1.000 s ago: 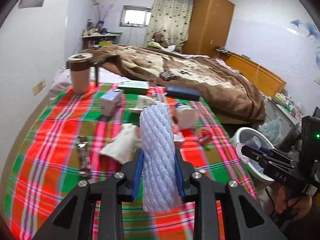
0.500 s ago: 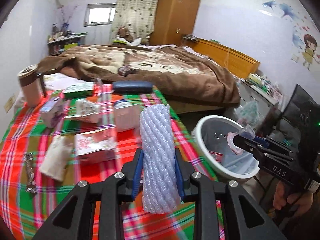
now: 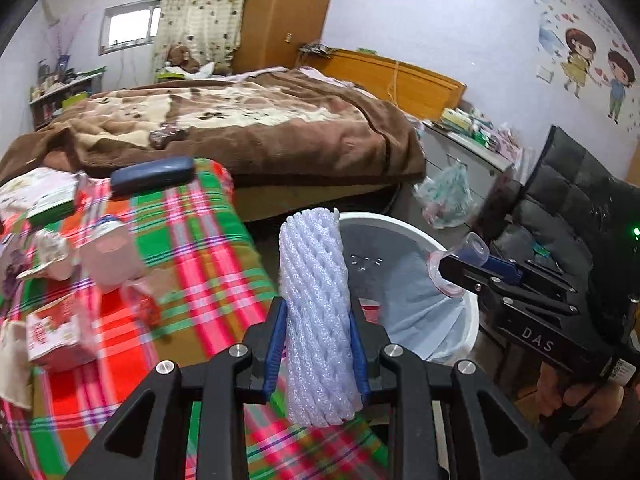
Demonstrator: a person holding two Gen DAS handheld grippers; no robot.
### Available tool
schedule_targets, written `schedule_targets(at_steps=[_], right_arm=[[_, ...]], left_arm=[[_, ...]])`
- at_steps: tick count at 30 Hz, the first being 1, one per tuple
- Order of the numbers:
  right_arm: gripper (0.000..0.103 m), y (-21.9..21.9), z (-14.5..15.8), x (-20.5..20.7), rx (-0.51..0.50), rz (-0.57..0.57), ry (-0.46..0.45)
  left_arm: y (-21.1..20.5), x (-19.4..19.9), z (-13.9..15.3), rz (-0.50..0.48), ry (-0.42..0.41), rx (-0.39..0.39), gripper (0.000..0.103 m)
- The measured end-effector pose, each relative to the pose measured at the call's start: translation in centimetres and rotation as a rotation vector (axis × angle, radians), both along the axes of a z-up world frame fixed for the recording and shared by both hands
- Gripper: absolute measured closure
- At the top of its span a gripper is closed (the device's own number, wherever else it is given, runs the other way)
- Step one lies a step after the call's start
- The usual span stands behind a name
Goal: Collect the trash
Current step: 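Carry the foam sleeve and clear cup over the bin and release both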
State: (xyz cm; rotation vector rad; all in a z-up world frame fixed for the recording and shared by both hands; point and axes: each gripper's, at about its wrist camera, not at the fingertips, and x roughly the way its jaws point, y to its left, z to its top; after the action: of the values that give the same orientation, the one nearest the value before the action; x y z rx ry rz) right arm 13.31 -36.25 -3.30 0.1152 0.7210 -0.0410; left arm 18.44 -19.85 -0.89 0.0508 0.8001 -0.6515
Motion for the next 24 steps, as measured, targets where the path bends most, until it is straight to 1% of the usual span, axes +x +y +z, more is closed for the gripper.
schedule_targets(at_steps=[3, 5, 10, 13, 15, 16, 17, 19, 21, 22, 23, 24], right_arm=[[0.07, -1.0, -0.8, 0.3, -0.002, -0.025, 0.023], [0.07, -1.5, -1.2, 0.4, -0.004, -0.035, 0.033], [0.07, -2.6, -2.3, 0.6, 0.002, -0.054, 0.07], [0.07, -3.0, -2.8, 0.9, -0.014, -0.061, 0.097], [0.07, -3.2, -3.0, 0.8, -0.022, -0.067, 0.107], [0.069, -3.3, -3.1, 0.8, -0.023, -0.07, 0.112], [0.069, -3.5, -3.1, 0.8, -0.023, -0.071, 0.115], [0.069, -3.7, -3.2, 0.7, -0.009, -0.071, 0.114], [0.06, -3.9, -3.2, 0.7, 0.007, -0.064, 0.119], [0.049, -3.9, -3.2, 0.7, 0.012, -0.066, 0.12], [0.044, -3.9, -3.2, 0.7, 0.017, -0.068, 0.117], [0.044, -4.0, -3.1, 0.6, 0.024, -0.072, 0.113]], left_arm=[[-1.6, 0.4, -0.9, -0.025, 0.031, 0.003, 0.073], [-2.8, 0.5, -1.3, -0.049, 0.036, 0.005, 0.073], [-4.4, 0.9, -2.6, -0.07, 0.064, 0.02, 0.073], [-5.0, 1.2, -3.4, -0.074, 0.079, 0.032, 0.073], [-5.4, 1.5, -3.7, -0.061, 0.08, 0.047, 0.067], [-5.5, 1.6, -3.9, -0.059, 0.08, 0.051, 0.059], [-5.5, 1.6, -4.0, -0.061, 0.084, 0.046, 0.053], [-5.3, 1.7, -4.0, -0.067, 0.09, 0.036, 0.052], [-5.1, 1.7, -4.0, -0.058, 0.091, 0.038, 0.052], [-5.0, 1.7, -3.9, -0.056, 0.09, 0.036, 0.052], [-4.8, 1.7, -3.8, -0.055, 0.089, 0.031, 0.052], [-4.7, 1.6, -3.8, -0.054, 0.087, 0.03, 0.052]])
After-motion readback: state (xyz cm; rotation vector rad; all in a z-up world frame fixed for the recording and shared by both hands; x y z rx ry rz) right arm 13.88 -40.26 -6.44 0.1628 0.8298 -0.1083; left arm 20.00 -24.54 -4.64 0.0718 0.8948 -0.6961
